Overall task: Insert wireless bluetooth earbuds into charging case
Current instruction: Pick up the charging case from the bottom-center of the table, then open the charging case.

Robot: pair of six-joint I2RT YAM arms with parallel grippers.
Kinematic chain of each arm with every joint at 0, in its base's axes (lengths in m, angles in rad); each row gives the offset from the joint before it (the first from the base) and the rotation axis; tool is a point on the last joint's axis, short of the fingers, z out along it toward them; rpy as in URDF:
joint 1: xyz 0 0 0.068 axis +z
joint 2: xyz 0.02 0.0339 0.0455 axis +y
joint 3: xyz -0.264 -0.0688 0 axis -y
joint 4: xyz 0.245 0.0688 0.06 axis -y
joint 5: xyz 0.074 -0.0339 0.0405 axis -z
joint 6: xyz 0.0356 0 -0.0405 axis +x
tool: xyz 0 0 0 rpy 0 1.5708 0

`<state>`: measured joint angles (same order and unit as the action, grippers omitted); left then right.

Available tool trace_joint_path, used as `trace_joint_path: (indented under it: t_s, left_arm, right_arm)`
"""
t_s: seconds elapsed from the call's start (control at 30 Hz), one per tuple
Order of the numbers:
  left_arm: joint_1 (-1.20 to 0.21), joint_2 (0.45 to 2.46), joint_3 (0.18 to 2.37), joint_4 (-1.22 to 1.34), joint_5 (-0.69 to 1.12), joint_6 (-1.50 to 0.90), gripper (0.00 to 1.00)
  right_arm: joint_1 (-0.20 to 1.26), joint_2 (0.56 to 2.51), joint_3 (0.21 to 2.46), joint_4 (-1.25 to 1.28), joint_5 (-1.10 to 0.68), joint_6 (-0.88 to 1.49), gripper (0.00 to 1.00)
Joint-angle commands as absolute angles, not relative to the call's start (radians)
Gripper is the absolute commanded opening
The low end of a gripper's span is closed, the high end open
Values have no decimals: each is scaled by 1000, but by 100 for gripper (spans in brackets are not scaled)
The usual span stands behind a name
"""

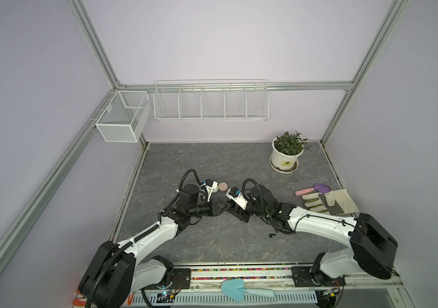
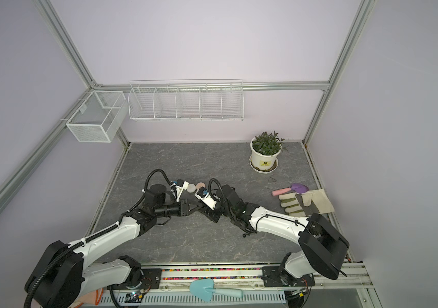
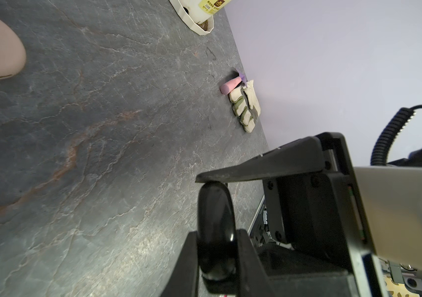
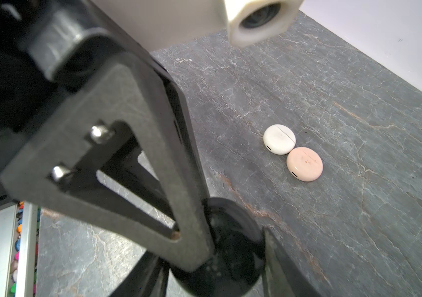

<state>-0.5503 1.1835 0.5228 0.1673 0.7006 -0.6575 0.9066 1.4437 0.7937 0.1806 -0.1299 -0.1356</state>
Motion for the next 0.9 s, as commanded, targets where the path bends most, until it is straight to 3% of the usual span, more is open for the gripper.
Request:
trace_joint_path:
  t_s: [0.0,0.13,0.27,0.53,0.7,0.87]
  left_arm:
    - [-563,1148,518,227,725,-663,9]
    - [-562,1138,514,229,705,-667,4]
    - [-563,1126,503,261,672,-665,0]
    - [-564,1076,376,615,555,-605,0]
    - [-568,1085,263,970,531,-509,0]
    - [-569,1134,263,1103,564,-481,0]
  right_arm:
    - [907,1425,826,174,-147,-160,48]
    - [905,1393,843,114,-111,-159,68]
    - [898,1302,900,-62,-92,-163,76]
    - [881,1092,955,-390,-192,-293,76]
    - [864,1060,995,-465,-190,-364,72]
    - [850,1086,1033,-457,-183,-401,68]
